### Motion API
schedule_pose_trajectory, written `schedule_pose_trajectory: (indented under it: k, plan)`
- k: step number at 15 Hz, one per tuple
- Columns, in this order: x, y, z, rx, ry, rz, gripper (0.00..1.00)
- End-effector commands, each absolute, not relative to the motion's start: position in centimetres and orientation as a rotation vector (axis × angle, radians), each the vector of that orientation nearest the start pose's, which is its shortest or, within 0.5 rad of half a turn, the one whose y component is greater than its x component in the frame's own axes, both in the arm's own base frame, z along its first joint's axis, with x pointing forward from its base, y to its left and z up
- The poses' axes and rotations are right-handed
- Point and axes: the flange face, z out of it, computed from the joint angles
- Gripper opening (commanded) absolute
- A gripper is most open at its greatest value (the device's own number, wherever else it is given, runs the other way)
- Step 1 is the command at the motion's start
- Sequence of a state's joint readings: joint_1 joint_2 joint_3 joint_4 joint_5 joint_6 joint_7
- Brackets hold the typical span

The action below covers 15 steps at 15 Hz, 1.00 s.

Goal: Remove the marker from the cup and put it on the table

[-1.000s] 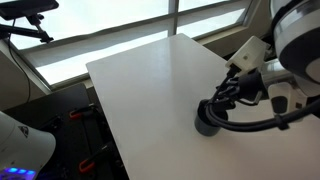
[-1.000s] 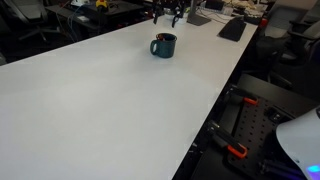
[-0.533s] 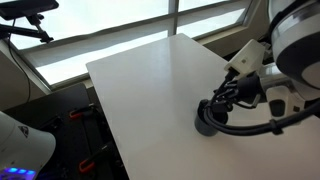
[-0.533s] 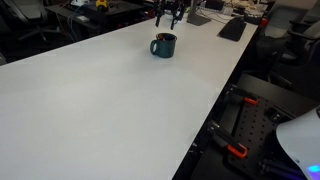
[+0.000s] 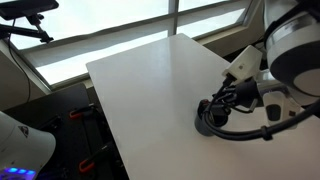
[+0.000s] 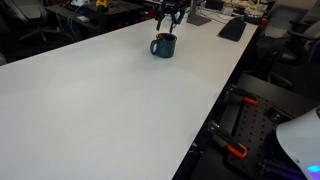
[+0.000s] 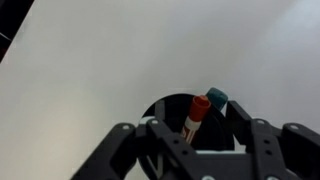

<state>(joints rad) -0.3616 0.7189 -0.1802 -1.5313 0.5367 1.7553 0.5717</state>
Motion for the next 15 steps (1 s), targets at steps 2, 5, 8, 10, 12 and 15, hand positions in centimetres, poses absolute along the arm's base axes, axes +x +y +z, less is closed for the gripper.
schedule_pose_trajectory:
  k: [2, 5, 8, 10, 12, 15]
  plan:
    - [59.2, -28.9, 20.8, -2.144, 1.669, 0.609, 0.71]
    - [59.2, -29.1, 20.3, -2.145, 1.676, 0.599, 0.61]
    - [59.2, -29.1, 19.9, -2.154, 1.672, 0.580, 0.59]
    - [59.3, -29.1, 19.5, -2.167, 1.663, 0.559, 0.60]
    - [59.4, -29.0, 19.2, -2.185, 1.642, 0.509, 0.59]
    - [59.7, -28.7, 19.1, -2.207, 1.607, 0.476, 0.60]
